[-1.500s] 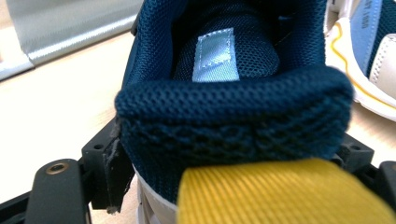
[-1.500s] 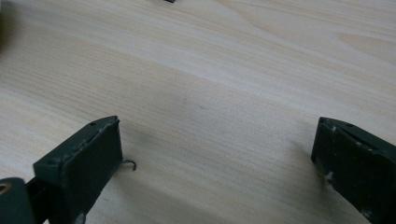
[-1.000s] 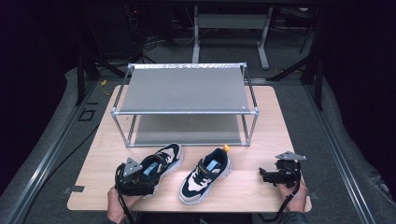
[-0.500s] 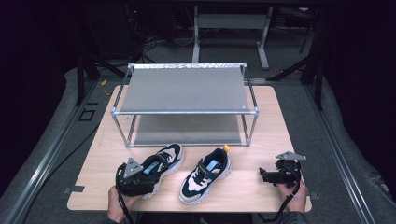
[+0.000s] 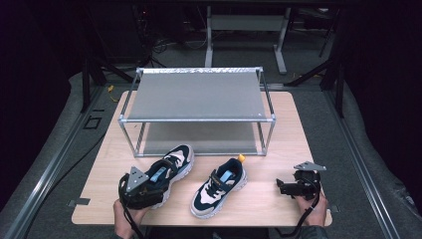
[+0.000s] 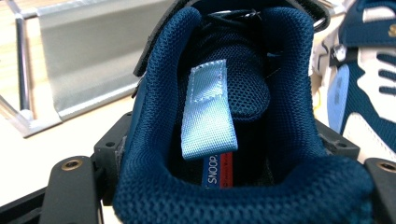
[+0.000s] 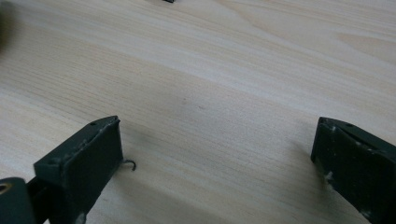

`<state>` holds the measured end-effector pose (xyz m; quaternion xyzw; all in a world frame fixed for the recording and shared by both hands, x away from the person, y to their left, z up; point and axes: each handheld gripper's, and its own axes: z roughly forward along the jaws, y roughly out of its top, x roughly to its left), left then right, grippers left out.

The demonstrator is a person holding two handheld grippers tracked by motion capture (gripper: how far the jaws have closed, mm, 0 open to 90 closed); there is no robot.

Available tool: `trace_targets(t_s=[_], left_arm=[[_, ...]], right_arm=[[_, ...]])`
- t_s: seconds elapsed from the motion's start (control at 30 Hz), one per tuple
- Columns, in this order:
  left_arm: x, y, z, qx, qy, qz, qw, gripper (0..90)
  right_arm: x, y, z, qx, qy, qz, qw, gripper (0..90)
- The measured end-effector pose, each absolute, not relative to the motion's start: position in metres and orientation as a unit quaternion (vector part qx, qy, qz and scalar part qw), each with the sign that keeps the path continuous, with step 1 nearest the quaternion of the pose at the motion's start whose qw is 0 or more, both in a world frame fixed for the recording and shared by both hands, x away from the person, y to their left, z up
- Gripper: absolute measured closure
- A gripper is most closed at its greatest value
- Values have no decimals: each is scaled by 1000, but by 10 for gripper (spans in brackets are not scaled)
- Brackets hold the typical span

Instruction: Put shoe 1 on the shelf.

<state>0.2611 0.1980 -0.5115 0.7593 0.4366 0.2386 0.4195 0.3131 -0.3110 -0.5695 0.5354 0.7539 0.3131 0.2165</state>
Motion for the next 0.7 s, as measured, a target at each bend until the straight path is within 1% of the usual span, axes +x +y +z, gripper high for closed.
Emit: trace_targets(t_s=[0.37, 0.7], left_arm=[[278, 190, -503, 739, 450, 259, 429, 256], [301, 182, -504, 722, 466, 273, 432, 256]], right_arm=[[313, -311, -569, 535, 754, 313, 217, 15], [313, -311, -570, 535, 754, 313, 217, 15]])
